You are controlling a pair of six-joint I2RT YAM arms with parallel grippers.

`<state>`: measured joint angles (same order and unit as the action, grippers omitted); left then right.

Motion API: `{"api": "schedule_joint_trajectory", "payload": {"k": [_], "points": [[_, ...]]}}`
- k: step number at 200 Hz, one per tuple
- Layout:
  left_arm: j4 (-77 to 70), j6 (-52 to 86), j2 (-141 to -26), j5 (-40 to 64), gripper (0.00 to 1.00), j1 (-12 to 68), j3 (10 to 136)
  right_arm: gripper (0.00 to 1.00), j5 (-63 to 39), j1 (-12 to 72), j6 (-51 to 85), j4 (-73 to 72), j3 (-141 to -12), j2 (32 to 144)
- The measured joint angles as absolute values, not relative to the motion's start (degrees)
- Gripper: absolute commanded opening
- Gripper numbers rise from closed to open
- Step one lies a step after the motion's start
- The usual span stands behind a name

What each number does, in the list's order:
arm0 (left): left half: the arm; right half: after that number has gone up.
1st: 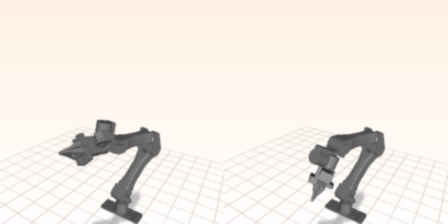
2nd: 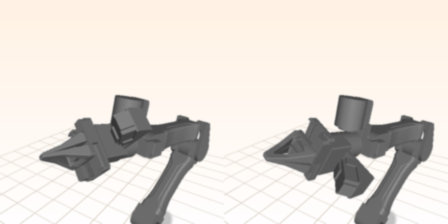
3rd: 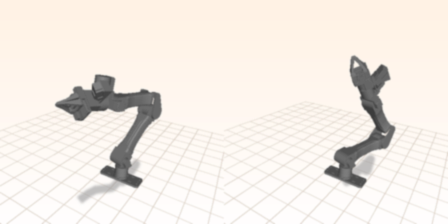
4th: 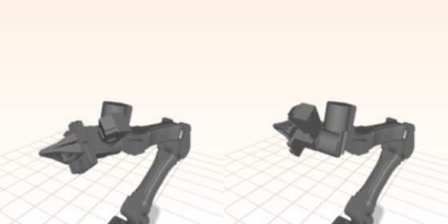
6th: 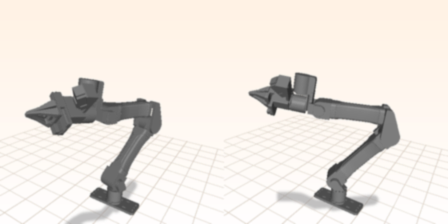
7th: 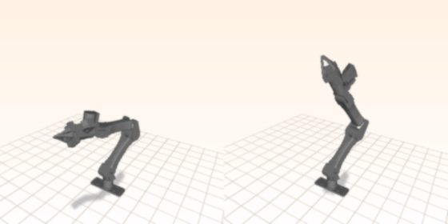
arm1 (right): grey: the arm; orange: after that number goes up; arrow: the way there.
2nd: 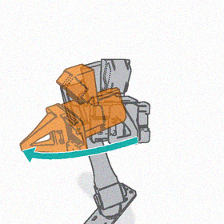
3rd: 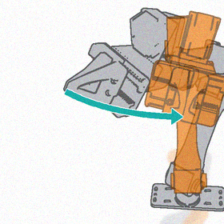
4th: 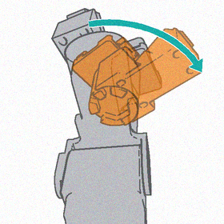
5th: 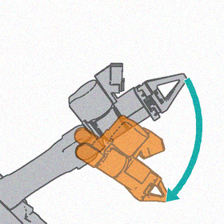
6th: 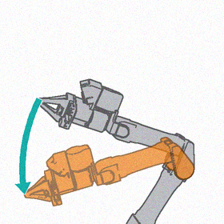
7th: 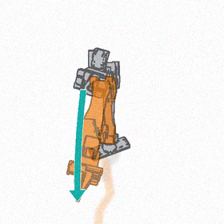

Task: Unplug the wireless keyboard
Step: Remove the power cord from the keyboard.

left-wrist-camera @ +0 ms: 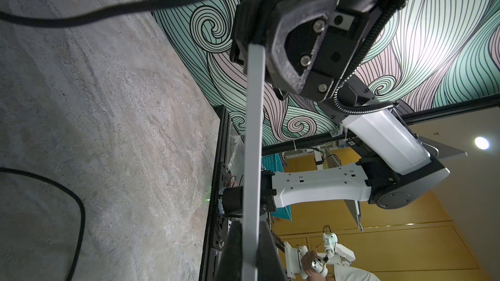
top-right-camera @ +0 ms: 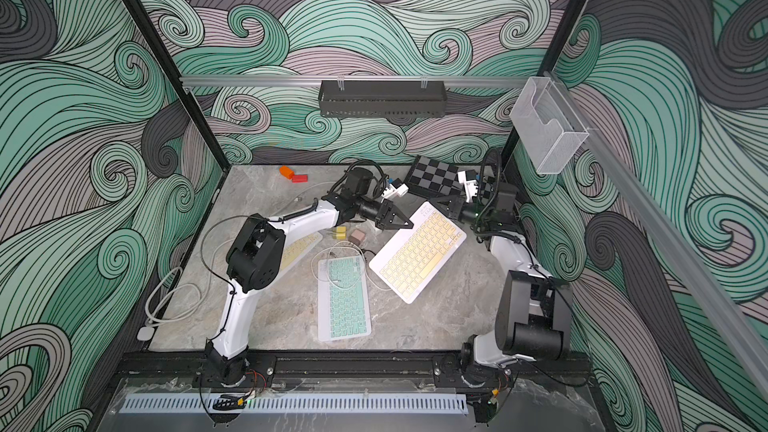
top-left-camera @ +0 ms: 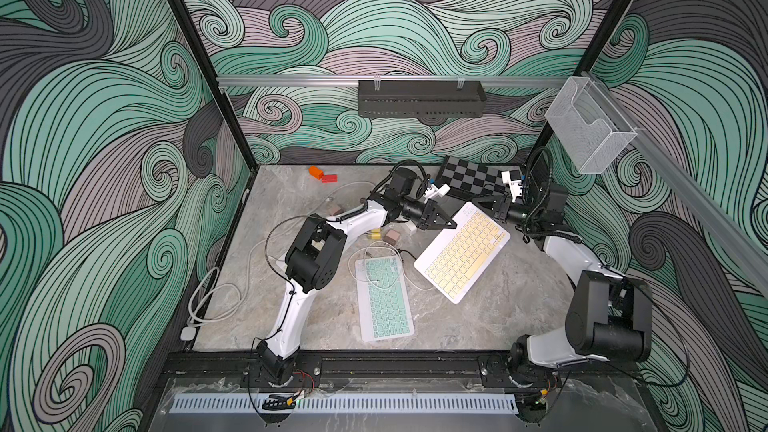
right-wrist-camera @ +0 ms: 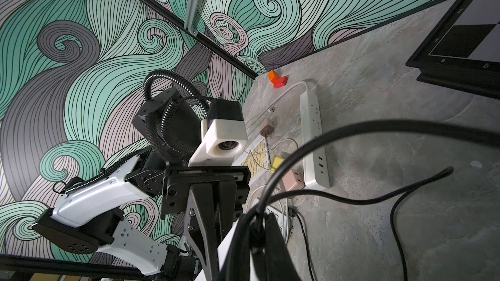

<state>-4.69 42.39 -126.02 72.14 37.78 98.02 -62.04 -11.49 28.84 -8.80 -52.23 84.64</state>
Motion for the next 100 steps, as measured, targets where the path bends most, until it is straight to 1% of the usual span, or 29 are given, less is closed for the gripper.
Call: {"api": "schedule_joint_trajectory", "payload": {"k": [50, 78, 100], "points": [[-5.5, 41.6, -125.1, 71.7, 0.0, 37.6, 96.6, 0.0, -61.7, -11.2, 32.4, -10.7, -52.2, 84.8], [-7.4, 41.6, -123.3, 69.8, 0.0, 37.5, 94.0, 0.0, -61.5, -11.1, 37.5, -15.6, -50.7, 84.6], [-8.1, 42.0, -121.7, 69.7, 0.0, 38.0, 90.5, 0.0, -56.7, -12.4, 42.3, -21.8, -49.7, 84.5]]}}
